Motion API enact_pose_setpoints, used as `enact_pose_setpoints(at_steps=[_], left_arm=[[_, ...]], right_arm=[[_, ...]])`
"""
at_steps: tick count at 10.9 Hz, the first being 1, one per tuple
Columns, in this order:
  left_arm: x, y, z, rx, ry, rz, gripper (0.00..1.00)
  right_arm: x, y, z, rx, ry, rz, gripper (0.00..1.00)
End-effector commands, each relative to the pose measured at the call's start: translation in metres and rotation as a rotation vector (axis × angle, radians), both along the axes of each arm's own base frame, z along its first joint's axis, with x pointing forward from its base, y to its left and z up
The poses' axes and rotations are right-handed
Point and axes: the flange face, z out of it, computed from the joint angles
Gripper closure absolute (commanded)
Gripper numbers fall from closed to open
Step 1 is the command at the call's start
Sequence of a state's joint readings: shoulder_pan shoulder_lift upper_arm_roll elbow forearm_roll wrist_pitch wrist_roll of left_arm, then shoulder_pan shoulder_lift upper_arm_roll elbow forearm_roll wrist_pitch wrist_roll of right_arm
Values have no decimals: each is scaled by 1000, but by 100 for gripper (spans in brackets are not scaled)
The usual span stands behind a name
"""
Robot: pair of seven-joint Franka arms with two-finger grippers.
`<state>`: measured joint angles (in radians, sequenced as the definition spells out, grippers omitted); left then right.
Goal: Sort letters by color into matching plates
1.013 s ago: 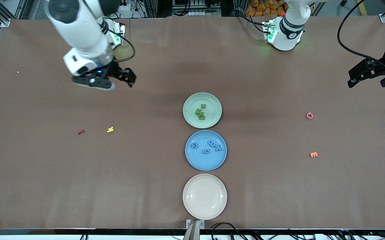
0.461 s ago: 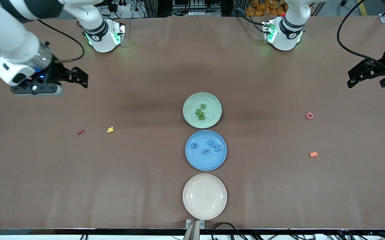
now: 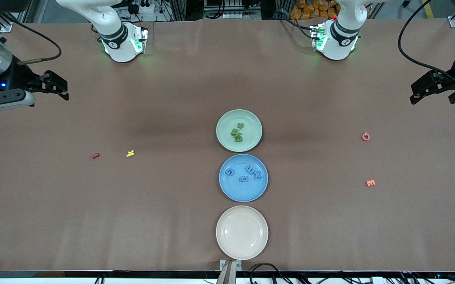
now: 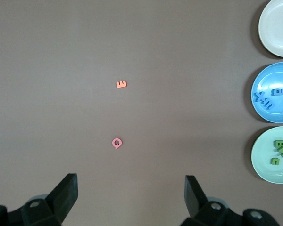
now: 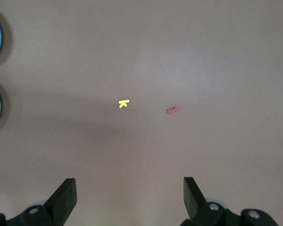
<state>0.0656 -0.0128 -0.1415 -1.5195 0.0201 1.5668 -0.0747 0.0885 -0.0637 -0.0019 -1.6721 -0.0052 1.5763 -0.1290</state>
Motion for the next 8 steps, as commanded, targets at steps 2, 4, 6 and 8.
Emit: enact_pose_setpoints(at_steps=[2,4,6,8], left_arm=[[0,1,3,11,-8,-24,0],[0,0,3,11,-8,-24,0],[0,-1,3,10,-8,-26,0],[0,0,3,10,-8,-24,0]], right_arm=[[15,-18,19,-16,-26,36,0],[16,-9,31,-13,-46,49,0],[16,-1,36,-9,-59,33,0],[17,2,35,0,-62,-103,0]])
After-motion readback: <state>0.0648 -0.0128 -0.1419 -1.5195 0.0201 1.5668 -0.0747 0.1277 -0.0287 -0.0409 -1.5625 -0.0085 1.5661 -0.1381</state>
